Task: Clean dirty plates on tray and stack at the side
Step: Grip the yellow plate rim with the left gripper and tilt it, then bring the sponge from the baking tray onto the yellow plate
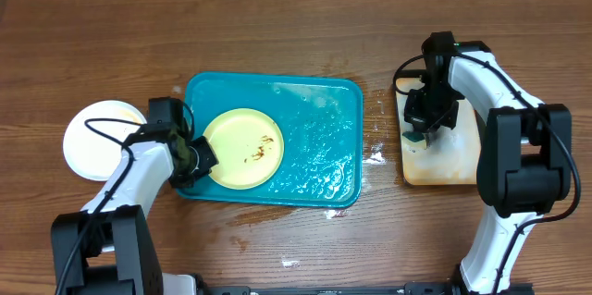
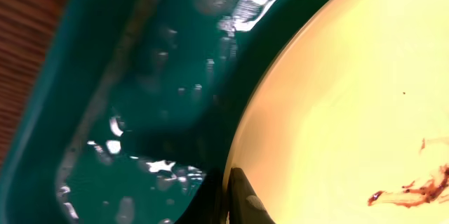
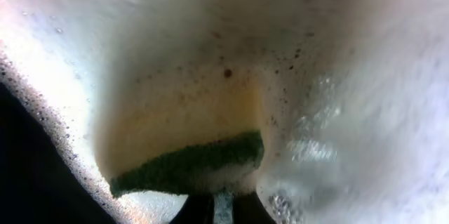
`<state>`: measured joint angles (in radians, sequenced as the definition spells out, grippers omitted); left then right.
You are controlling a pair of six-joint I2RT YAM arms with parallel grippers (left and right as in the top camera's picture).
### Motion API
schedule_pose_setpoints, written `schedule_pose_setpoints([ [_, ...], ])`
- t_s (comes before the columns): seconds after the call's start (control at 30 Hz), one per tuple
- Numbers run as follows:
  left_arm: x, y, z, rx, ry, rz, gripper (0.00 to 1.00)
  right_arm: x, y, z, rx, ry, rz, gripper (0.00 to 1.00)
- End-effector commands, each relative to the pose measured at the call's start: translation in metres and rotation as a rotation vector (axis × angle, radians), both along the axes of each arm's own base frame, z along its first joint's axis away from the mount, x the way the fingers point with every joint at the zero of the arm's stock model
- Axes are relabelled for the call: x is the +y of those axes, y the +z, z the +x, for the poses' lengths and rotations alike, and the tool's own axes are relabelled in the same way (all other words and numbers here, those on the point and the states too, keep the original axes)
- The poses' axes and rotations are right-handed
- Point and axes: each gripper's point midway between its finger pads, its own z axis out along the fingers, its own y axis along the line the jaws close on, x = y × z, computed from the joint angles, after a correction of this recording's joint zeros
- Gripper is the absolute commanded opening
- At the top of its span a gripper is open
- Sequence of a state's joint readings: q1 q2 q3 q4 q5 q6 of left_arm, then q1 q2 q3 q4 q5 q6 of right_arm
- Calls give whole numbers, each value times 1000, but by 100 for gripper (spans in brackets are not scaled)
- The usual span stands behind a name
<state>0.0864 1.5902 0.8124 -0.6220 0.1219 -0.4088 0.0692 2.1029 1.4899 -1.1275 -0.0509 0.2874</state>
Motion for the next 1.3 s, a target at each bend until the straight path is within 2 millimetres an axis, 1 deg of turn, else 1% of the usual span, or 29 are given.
schedule_pose_setpoints([
  [0.0,-5,0,6,-15,-54,27,4,-11,1,10,-36,22,-80,4],
  [0.13,-7,1,11,-31,-48,36,4,-13,5,14,-57,17,-93,4],
  [0.2,-3,1,11,-29,-25,60,4,-20,5,14,-57,-11,-125,4],
  [0.23,1,1,11,-28,-17,77,4,-28,5,14,-59,-46,-161,4],
  [0.33,2,1,11,-28,-13,87,4,-42,5,17,-73,-99,-220,4],
  [0.47,2,1,12,-32,-13,86,4,-47,5,21,-87,-122,-215,4],
  [0.53,-1,2,14,-41,-18,66,4,-38,4,22,-87,-79,-157,4],
  [0.63,-7,3,18,-57,-28,32,4,-13,4,21,-83,25,-9,4],
  [0.73,-10,5,21,-66,-30,19,4,-4,8,20,-83,35,22,4],
  [0.83,-10,10,25,-75,-32,18,4,0,19,22,-110,41,26,4],
  [0.9,-10,12,27,-77,-38,20,4,0,32,25,-142,30,26,4],
  [1.0,-10,13,26,-71,-38,19,4,-4,59,30,-196,-11,11,4],
  [1.07,-10,13,25,-66,-38,19,4,-11,76,31,-228,-52,-19,4],
  [1.13,-10,13,24,-64,-39,19,4,-14,90,32,-254,-61,-20,4],
  [1.2,-11,13,24,-65,-54,13,4,-14,98,31,-268,-55,-15,4],
  [1.27,-14,13,25,-71,-68,2,4,-5,102,29,-272,-1,37,4],
])
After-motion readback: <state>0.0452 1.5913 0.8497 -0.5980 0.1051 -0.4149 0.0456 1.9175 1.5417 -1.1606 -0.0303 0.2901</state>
